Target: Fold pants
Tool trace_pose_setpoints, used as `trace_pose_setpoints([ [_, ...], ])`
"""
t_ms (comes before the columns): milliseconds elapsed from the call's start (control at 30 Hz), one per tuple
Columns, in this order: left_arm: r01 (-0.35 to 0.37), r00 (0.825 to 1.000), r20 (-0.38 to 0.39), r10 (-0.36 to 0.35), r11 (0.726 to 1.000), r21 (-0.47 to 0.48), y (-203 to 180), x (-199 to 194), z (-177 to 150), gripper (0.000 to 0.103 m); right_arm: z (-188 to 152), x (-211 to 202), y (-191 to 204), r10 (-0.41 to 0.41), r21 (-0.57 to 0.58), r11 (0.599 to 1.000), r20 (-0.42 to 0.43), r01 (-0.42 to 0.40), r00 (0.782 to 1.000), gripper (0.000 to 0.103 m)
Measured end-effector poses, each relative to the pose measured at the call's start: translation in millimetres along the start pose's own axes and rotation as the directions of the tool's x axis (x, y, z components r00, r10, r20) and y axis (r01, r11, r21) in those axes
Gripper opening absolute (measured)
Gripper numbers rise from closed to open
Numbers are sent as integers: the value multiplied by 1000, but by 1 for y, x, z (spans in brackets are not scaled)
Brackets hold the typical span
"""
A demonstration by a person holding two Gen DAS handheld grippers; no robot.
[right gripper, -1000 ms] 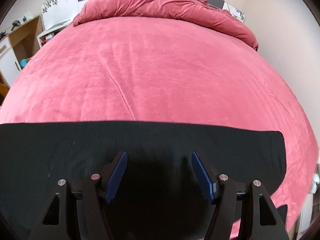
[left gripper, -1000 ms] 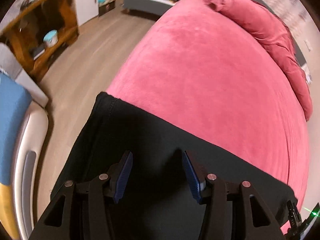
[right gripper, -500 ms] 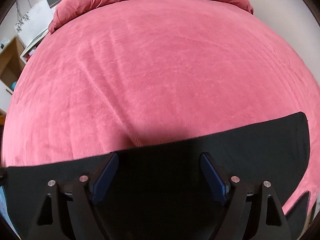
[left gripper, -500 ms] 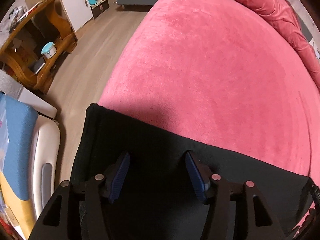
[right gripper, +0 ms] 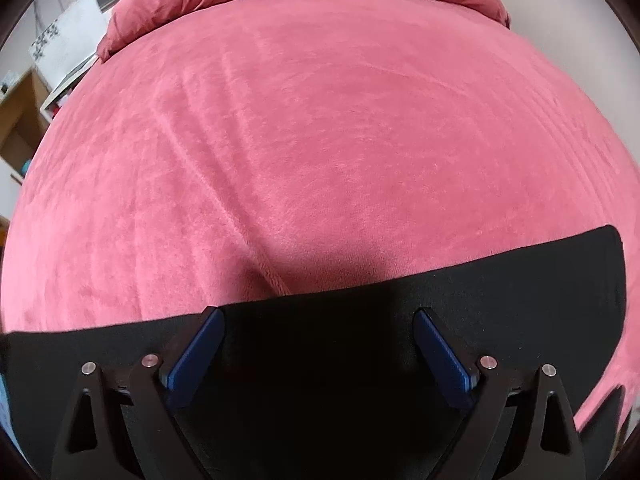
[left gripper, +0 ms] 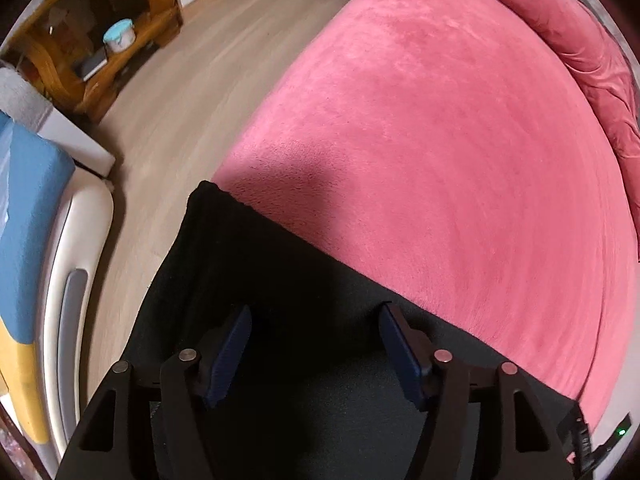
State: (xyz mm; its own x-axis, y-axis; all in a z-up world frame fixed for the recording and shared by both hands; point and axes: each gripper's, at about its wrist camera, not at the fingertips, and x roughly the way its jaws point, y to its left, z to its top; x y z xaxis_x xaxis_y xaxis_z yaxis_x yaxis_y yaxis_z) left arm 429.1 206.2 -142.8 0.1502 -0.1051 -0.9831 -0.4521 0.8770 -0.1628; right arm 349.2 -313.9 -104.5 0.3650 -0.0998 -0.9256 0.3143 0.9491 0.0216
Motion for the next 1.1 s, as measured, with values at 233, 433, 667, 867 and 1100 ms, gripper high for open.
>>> trace_pose_setpoints([
  [233, 87, 987, 140, -80, 995, -46, 62, -32, 23, 52, -12, -2, -2, 22, -12, 1000, 32, -22, 999, 98],
  [433, 111, 993, 35, -111, 994, 18, 81, -5, 18, 54, -15, -1, 2, 3, -1, 1000, 35, -3, 999, 99],
  [667, 67, 988, 134, -77, 995, 77, 56, -21, -3, 6, -13, 3, 0, 11, -6, 1000, 38, -11, 999, 99],
  [867, 152, 935, 295, -195, 975, 164, 61, -79, -34, 3, -30, -14, -13, 55, 26, 998, 80, -58, 995, 98],
  [1100, 334, 796, 418, -438, 894, 299, 90, -151, -124, 3, -66, -49, -48, 223, 237, 939, 127, -248, 966, 97],
])
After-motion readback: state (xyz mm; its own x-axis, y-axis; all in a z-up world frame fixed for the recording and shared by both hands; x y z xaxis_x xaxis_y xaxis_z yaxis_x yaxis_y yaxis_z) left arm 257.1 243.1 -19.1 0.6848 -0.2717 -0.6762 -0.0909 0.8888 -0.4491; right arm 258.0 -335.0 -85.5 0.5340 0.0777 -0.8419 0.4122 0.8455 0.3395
